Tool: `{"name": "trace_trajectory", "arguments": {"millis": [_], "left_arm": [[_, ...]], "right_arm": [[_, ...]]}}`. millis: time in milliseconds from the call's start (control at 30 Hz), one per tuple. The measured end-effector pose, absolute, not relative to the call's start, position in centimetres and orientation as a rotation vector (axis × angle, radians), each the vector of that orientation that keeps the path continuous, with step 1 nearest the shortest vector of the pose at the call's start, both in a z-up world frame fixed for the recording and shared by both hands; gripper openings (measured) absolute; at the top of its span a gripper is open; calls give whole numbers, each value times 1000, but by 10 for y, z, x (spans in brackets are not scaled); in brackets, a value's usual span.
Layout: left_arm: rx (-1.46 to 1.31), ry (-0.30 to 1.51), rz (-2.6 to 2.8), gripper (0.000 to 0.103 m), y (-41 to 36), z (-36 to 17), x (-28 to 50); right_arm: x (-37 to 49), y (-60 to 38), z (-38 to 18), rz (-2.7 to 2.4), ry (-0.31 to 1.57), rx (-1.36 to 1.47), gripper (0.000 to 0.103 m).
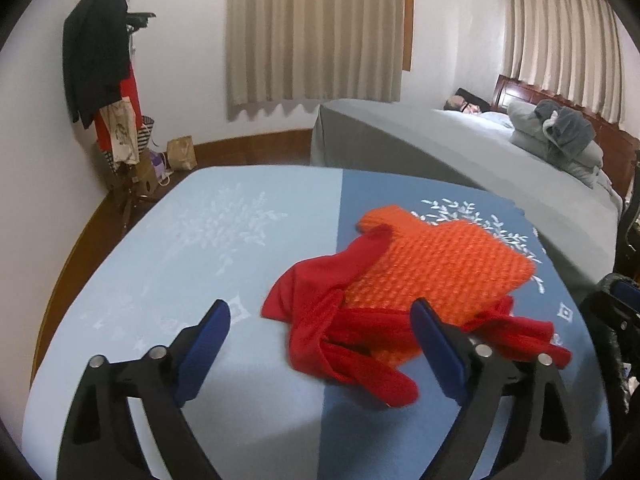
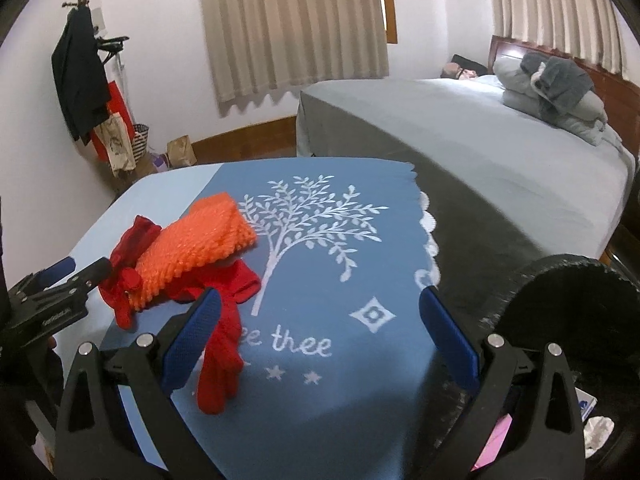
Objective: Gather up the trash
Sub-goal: 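Return both open tools from the bin to the red glove and orange cloth, then grasp the red glove with the left tool while the right tool grasps its other end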
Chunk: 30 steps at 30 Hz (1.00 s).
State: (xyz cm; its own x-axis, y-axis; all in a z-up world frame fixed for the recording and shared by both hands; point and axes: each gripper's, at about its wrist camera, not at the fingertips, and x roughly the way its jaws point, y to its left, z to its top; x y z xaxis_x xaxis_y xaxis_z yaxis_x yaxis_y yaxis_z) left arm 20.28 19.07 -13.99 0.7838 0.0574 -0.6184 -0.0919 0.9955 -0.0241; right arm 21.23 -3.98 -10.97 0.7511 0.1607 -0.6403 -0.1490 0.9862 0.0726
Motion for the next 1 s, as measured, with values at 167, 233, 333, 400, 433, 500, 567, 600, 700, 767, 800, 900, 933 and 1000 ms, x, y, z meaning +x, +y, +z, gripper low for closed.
{"name": "trace_trajectory", "arguments": {"millis": [167,233,333,400,433,500,567,600,700,767,800,900,933,1000], "left_arm": [[-65,688,76,77,199,-146,220],[-74,709,64,67,203,-151,227],[-95,762,50,37,208,-162,235],[-115,788,47,26,212,-166,239],[-119,788,46,21,213,-166,238],[-125,780,43,16,214,-165,236],[-123,776,49,12,214,-165,234],[-124,774,54,10,215,-165,234],[-135,757,65,9,217,-161,230],[-137,744,72,9,219,-159,225],[-138,742,76,9,219,-158,224],[-147,730,89,9,224,-154,214],[-151,727,92,9,225,-153,212],[-155,721,100,9,227,-151,204]], "right_arm": [[223,-28,-116,182,712,9,96],[226,-24,-118,193,717,8,96],[229,-17,-119,219,721,10,96],[232,-9,-121,243,725,0,96],[232,-6,-121,251,727,-3,96],[235,3,-124,274,738,-7,96],[238,11,-128,292,752,-13,96],[239,15,-130,303,763,-17,96],[242,22,-135,322,784,-17,96],[245,25,-137,327,800,-14,96],[246,26,-138,327,805,-14,93],[250,30,-142,337,833,-9,81],[251,30,-144,338,841,-10,80],[252,33,-147,352,864,-12,71]]}}
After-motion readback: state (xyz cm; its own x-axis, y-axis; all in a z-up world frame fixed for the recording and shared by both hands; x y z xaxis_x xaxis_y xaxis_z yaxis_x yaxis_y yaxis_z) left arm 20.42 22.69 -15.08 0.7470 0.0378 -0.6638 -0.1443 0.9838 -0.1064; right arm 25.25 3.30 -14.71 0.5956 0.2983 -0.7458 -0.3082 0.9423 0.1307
